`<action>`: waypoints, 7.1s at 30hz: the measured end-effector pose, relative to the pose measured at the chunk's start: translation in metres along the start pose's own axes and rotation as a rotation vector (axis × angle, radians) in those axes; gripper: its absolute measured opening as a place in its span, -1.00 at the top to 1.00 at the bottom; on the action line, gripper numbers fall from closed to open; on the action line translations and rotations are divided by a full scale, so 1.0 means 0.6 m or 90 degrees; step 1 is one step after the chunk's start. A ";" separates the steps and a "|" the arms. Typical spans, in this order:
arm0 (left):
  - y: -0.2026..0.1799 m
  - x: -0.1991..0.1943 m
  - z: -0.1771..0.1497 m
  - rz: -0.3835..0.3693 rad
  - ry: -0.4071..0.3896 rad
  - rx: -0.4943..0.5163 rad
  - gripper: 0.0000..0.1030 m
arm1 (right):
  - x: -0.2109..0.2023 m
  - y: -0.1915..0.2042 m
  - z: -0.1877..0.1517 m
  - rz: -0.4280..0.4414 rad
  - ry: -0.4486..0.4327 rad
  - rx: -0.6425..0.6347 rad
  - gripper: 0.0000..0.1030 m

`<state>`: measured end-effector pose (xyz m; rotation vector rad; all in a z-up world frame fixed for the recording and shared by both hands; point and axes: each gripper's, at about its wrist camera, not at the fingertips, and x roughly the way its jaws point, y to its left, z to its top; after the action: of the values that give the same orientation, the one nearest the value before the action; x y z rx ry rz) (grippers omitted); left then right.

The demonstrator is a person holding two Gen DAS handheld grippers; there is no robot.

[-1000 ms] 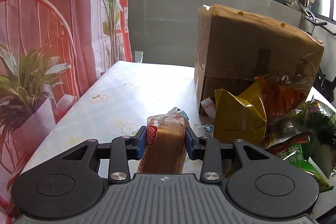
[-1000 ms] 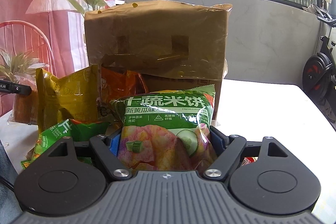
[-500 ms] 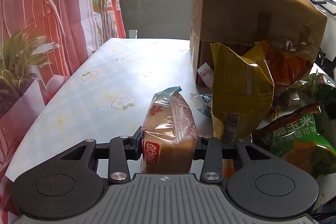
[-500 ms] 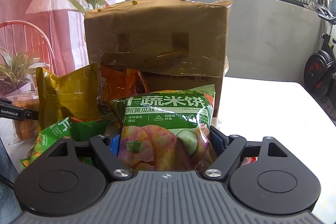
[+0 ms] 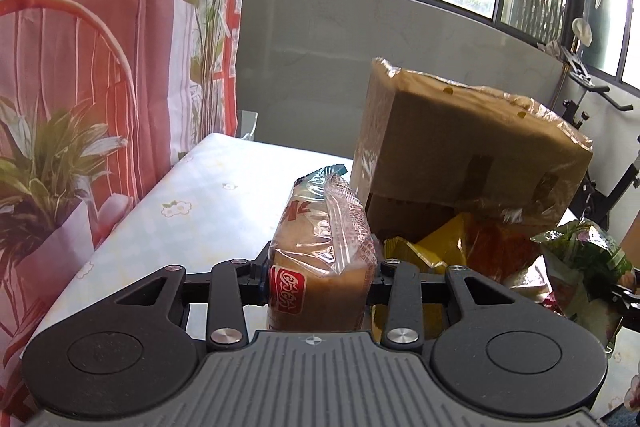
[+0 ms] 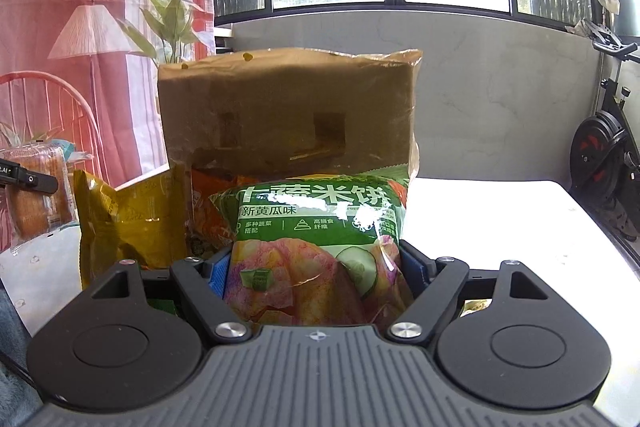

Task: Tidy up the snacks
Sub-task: 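Lift the green bag with the right tool while the left lifts the bread loaf, then open the right tool over the box while the left releases the bread inside, then withdraw both tools from the box back toward the snack pile, then grasp the yellow chip bag with the left tool while the right grasps green corn-chips bag, then lift the yellow bag with the left tool while the right carries the corn-chips bag to the box, then open the left tool over the box while the right drops the corn-chips bag in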

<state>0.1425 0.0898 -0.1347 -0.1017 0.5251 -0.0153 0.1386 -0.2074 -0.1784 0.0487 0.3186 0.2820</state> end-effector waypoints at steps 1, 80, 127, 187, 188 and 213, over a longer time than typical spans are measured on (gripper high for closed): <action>-0.003 -0.004 0.008 -0.006 -0.006 0.000 0.20 | -0.004 -0.001 0.005 -0.001 -0.007 0.003 -0.56; -0.148 0.166 0.268 -0.046 -0.065 0.089 -0.32 | 0.082 -0.188 0.161 -0.007 0.050 0.189 -0.74; -0.040 0.040 0.005 -0.149 0.076 0.091 -0.35 | 0.099 0.047 0.035 0.166 0.205 0.163 -0.72; -0.196 0.056 0.267 -0.113 -0.151 0.166 -0.40 | 0.088 -0.047 0.356 0.024 -0.074 -0.074 -0.31; -0.202 0.072 0.275 -0.102 -0.149 0.159 -0.40 | 0.115 -0.041 0.362 0.015 -0.063 -0.096 -0.31; -0.197 0.321 0.287 -0.093 0.008 0.073 -0.64 | 0.322 -0.052 0.331 -0.039 0.103 -0.128 -0.67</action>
<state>0.3969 -0.0195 -0.0706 -0.0285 0.5272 -0.1890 0.3854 -0.1836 -0.0510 -0.1822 0.4494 0.2567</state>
